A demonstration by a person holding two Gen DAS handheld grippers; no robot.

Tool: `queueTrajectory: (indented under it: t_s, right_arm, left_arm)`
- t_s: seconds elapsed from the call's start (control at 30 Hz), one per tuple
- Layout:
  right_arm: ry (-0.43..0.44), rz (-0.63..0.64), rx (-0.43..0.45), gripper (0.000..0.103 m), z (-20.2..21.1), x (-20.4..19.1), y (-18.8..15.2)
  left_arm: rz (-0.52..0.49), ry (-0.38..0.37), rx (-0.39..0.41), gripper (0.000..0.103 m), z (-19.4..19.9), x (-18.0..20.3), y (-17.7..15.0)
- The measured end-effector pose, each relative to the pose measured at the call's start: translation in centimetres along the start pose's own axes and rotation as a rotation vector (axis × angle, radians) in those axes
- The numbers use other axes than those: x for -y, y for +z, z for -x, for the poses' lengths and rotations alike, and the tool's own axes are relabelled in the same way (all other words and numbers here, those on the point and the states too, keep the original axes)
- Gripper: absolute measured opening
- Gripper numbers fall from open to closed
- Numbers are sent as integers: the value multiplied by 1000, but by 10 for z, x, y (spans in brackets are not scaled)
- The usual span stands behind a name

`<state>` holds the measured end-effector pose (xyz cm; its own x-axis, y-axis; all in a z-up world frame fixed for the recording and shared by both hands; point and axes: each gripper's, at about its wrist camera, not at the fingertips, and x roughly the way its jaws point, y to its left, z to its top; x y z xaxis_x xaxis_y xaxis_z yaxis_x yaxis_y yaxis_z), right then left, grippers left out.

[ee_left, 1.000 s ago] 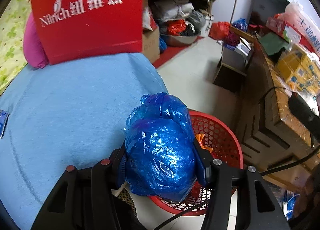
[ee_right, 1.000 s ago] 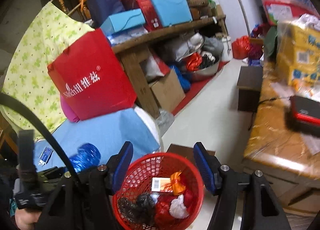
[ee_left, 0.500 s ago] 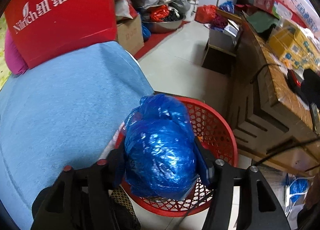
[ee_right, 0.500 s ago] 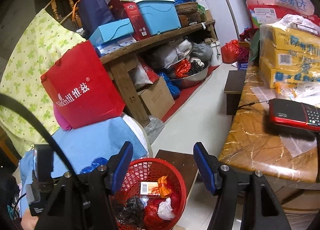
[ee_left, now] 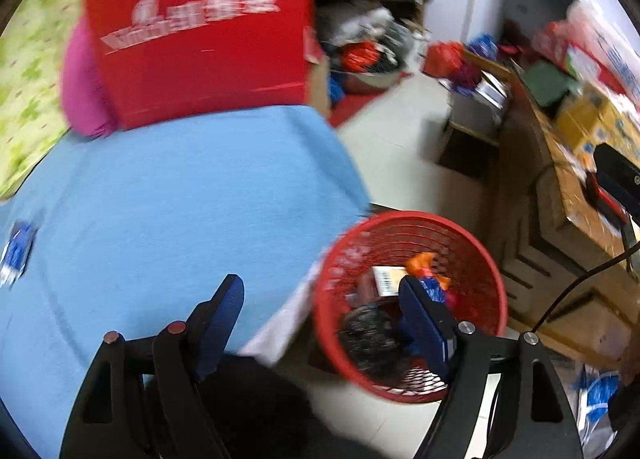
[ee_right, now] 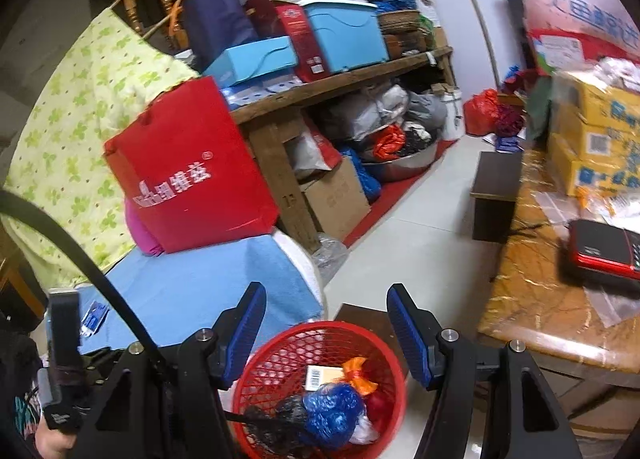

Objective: Collect trash
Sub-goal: 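Return both tools over the blue medicine box on the blanket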

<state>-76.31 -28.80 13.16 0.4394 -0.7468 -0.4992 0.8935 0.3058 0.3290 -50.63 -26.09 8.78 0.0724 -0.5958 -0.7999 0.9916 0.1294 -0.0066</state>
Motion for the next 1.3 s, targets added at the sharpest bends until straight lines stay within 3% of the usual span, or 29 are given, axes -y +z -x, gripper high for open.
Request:
queueTrajectory:
  t_s: [0.53, 0.77, 0.9, 1.1, 1.3]
  right_arm:
    - [261, 280, -89, 75, -36, -179, -8]
    - [409, 369, -212, 79, -62, -262, -29]
    - [449, 413, -282, 79, -83, -308, -46]
    - [484, 529, -365, 79, -126, -391, -80]
    - [496, 690, -437, 79, -184, -488, -128]
  left_arm:
    - [350, 266, 56, 82, 71, -210, -92]
    - [476, 383, 62, 82, 76, -285, -129]
    - [572, 456, 81, 82, 75, -332, -150]
    - [719, 551, 110, 82, 79, -375, -175]
    - [792, 637, 154, 82, 94, -391, -188]
